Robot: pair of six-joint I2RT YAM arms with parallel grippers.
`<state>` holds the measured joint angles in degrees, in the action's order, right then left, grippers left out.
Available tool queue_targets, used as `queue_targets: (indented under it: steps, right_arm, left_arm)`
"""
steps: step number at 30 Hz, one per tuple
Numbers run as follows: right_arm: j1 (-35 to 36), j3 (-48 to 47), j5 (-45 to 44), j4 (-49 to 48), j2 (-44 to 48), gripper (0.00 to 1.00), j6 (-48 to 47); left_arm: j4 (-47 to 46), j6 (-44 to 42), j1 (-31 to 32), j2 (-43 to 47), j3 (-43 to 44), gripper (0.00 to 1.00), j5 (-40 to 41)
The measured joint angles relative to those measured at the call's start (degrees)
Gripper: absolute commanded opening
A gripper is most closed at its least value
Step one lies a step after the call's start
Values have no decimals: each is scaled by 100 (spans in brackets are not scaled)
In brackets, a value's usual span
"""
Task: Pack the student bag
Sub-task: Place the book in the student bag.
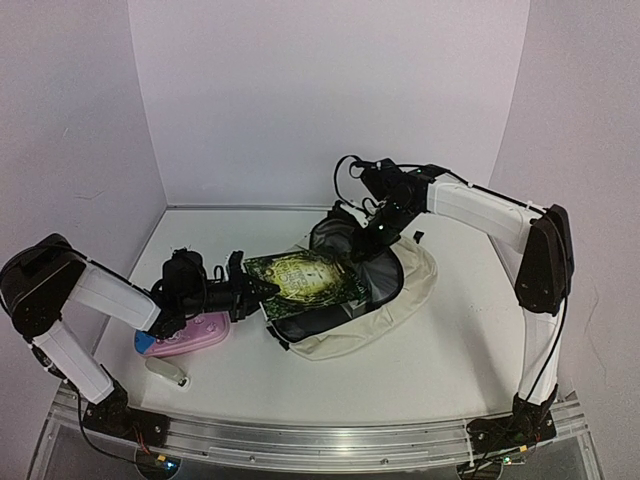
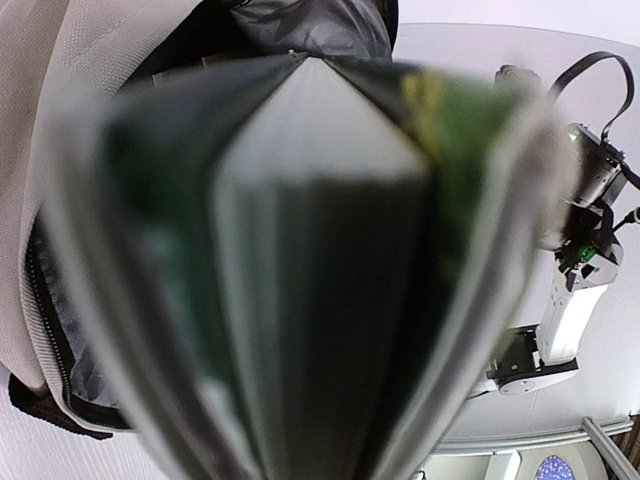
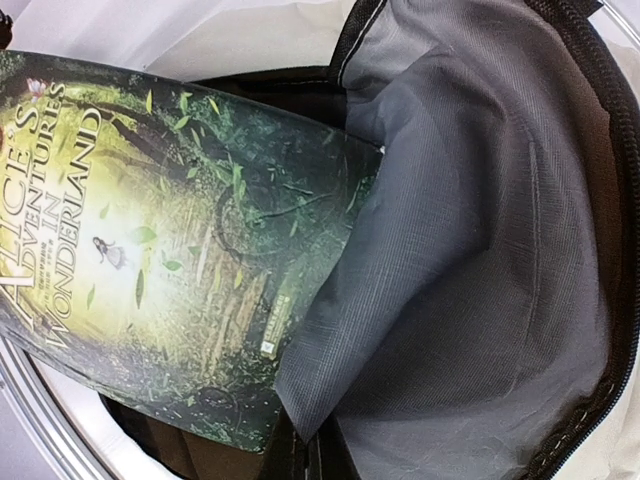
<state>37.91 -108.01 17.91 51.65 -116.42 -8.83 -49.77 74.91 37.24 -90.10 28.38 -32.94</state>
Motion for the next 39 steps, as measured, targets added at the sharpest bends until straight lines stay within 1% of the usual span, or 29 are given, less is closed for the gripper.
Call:
queue_targets:
  steps: [7, 15, 24, 28, 31, 34, 36, 39]
  right_arm:
    - [-2, -4, -30, 78, 0, 0, 36]
    - [14, -44, -47, 153, 0, 0, 59]
    - [0, -30, 160, 178, 7, 0, 56]
    - [0, 96, 284, 156, 115, 0, 54]
    - [0, 131, 340, 165, 218, 0, 50]
    - [0, 131, 377, 154, 299, 0, 46]
    - [0, 132, 394, 153, 326, 0, 46]
    - [0, 140, 417, 145, 332, 0, 47]
  left_arm:
    - [-86, 31, 463, -341, 261, 0, 304]
    - [-190, 171, 874, -569, 343, 0, 323]
    - [-116, 149, 956, -511, 323, 0, 485]
    - [132, 21, 972, -726, 789, 0, 646]
    - [91, 9, 940, -1190, 1291, 0, 876]
    - [-159, 15, 895, -1745, 1755, 0, 1028]
    - [-224, 25, 893, -2092, 2123, 4, 1061]
    - [-235, 44, 908, -2443, 2550, 26, 1104]
